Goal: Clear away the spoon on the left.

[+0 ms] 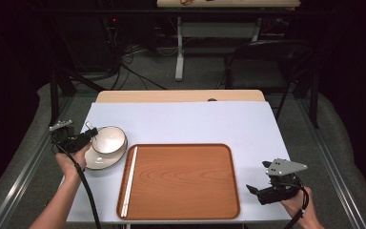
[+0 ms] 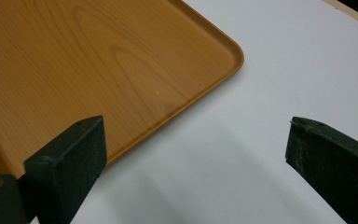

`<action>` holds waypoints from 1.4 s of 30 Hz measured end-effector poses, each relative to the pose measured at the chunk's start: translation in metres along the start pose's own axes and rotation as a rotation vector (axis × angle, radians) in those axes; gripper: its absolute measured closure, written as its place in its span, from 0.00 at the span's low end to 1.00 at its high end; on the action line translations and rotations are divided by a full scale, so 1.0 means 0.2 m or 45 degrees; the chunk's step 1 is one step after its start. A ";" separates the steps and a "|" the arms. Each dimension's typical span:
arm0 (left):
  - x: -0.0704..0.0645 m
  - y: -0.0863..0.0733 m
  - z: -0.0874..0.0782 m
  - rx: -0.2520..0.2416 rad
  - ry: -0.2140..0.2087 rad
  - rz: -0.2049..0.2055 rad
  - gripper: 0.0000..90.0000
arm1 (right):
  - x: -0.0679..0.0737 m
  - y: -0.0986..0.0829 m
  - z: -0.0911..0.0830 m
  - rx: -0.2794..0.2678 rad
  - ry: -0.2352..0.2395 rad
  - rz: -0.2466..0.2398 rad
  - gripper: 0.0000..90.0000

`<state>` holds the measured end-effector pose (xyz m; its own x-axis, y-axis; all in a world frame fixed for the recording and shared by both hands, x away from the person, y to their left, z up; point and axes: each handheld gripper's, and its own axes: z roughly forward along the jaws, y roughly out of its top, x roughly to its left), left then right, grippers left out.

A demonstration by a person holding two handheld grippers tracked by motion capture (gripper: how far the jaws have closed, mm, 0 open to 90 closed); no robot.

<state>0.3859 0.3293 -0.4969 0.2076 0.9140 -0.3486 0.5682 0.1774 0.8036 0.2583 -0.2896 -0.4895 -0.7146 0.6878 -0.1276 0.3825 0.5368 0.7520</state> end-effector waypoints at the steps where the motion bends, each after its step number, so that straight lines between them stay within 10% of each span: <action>1: 0.00 0.00 -0.01 0.000 -0.004 0.008 0.95 | 0.00 0.00 0.00 -0.001 -0.001 -0.001 0.05; 42: -0.26 0.13 -0.25 -0.066 -0.150 0.334 0.96 | 0.00 0.00 0.01 0.006 -0.005 -0.007 0.05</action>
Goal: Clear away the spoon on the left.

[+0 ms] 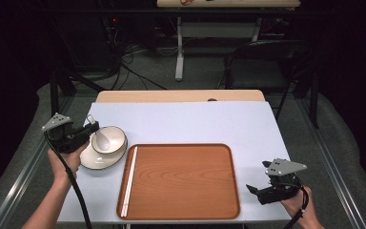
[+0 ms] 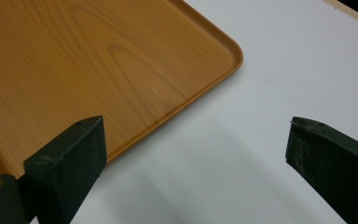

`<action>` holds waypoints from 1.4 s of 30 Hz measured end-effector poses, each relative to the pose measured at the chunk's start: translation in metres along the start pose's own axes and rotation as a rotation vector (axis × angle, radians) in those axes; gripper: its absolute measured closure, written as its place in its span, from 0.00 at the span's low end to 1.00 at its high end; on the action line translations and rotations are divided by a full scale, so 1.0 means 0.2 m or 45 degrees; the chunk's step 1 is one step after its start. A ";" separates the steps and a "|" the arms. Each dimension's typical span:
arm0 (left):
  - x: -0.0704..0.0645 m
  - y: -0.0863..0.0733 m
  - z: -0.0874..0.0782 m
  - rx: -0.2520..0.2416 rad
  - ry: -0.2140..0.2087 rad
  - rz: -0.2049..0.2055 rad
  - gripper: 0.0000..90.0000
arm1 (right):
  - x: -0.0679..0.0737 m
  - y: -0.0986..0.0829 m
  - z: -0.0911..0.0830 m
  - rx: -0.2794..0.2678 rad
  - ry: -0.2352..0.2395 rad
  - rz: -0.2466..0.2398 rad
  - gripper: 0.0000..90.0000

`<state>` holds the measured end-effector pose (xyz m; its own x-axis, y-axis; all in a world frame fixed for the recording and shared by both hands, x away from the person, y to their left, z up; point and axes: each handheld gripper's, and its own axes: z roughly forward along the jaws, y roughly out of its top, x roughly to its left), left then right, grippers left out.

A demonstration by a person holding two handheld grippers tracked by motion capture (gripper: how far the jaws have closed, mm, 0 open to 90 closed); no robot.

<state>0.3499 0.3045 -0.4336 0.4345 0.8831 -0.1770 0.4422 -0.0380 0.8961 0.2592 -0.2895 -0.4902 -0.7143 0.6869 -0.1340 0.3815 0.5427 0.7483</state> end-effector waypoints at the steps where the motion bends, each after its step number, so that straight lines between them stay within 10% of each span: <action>1: -0.01 0.00 0.00 0.000 -0.010 0.003 0.96 | 0.00 0.00 0.00 0.000 0.000 0.000 0.05; 42: -0.36 -0.07 -0.04 0.092 -0.402 0.128 0.96 | 0.01 0.00 0.01 0.011 0.004 -0.006 0.05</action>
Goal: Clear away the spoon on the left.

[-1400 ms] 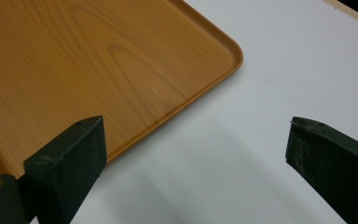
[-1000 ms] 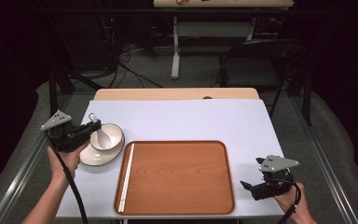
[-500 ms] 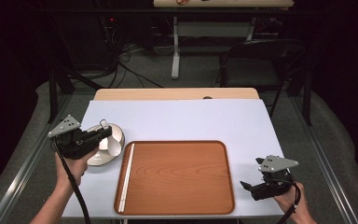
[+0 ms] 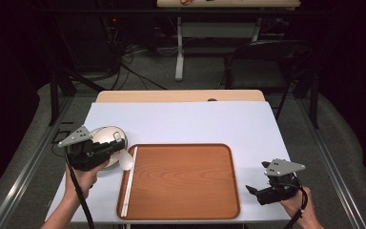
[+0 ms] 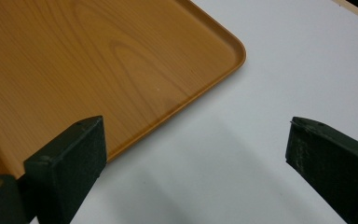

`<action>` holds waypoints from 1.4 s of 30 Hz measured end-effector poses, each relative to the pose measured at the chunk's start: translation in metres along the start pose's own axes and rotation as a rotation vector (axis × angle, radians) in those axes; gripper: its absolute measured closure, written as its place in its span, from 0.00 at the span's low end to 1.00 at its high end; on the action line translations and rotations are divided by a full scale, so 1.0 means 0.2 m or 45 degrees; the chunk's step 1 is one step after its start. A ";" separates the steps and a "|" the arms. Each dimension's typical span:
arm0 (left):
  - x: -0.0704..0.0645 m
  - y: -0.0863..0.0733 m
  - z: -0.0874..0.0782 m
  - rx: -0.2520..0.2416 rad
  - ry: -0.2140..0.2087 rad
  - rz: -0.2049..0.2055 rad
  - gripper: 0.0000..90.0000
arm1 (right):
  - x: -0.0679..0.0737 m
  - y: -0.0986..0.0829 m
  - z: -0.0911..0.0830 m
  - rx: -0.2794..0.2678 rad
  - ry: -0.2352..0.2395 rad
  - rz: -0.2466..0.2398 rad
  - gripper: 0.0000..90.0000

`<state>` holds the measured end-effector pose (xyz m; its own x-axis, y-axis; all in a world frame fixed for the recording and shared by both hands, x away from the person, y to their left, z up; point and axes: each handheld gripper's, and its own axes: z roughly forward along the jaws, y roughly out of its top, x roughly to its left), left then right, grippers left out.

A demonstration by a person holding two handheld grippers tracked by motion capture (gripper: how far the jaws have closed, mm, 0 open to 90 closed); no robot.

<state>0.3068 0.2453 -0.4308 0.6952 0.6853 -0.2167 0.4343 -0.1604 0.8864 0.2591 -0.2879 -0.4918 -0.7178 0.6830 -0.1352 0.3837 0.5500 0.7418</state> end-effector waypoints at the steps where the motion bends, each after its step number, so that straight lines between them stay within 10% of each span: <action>1: -0.01 0.00 0.00 0.010 -0.011 0.004 0.96 | 0.00 0.00 0.00 0.000 -0.001 0.000 0.05; 27: -0.13 -0.15 0.13 0.158 -0.163 -0.007 0.96 | 0.00 0.00 0.00 0.007 -0.002 -0.004 0.05; 42: -0.10 -0.24 0.21 0.325 -0.216 -0.102 0.96 | 0.00 0.00 0.01 0.013 0.003 -0.011 0.05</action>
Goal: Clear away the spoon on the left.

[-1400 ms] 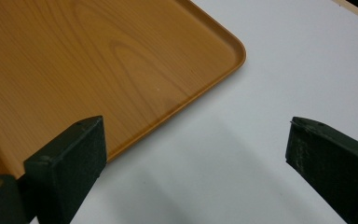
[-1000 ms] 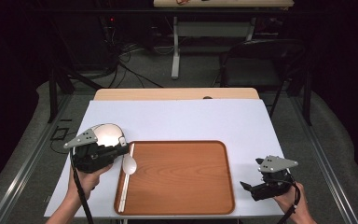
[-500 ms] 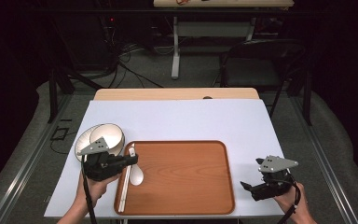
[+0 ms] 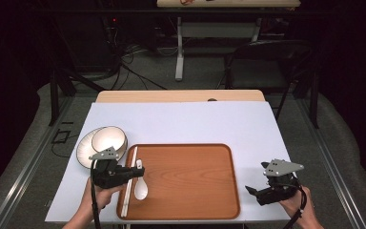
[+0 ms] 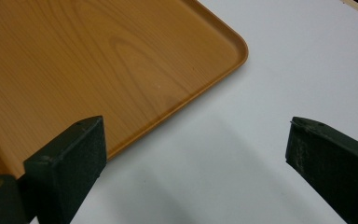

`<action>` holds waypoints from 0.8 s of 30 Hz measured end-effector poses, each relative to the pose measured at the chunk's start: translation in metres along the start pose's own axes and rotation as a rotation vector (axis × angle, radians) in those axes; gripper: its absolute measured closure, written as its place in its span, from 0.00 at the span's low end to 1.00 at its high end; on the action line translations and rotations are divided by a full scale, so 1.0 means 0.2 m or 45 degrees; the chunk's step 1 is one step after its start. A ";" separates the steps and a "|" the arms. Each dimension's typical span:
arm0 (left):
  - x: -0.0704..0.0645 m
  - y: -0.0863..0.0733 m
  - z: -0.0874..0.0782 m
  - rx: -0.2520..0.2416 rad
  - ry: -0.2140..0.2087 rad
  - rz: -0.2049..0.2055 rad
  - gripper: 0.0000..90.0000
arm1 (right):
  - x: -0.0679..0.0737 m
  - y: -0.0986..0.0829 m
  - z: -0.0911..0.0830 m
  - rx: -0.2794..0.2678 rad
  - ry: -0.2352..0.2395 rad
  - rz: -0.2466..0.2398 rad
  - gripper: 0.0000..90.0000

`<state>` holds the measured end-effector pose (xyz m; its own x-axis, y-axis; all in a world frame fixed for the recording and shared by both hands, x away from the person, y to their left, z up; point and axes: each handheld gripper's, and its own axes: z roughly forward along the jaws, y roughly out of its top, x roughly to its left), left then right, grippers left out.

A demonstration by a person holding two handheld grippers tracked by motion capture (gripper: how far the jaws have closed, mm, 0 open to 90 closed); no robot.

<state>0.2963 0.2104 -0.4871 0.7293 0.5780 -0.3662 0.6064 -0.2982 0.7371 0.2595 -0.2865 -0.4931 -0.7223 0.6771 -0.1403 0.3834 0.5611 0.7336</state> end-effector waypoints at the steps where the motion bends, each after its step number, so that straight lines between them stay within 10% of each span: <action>1: 0.01 0.00 0.01 0.012 -0.002 -0.010 0.96 | 0.00 0.00 0.00 0.001 -0.001 -0.001 0.05; 24: 0.12 -0.03 0.11 0.058 0.046 -0.149 0.94 | 0.01 0.00 0.00 0.000 0.009 -0.014 0.05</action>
<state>0.3184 0.2090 -0.5133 0.6413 0.6373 -0.4272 0.7012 -0.2608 0.6635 0.2586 -0.2858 -0.4928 -0.7302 0.6679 -0.1437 0.3756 0.5681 0.7322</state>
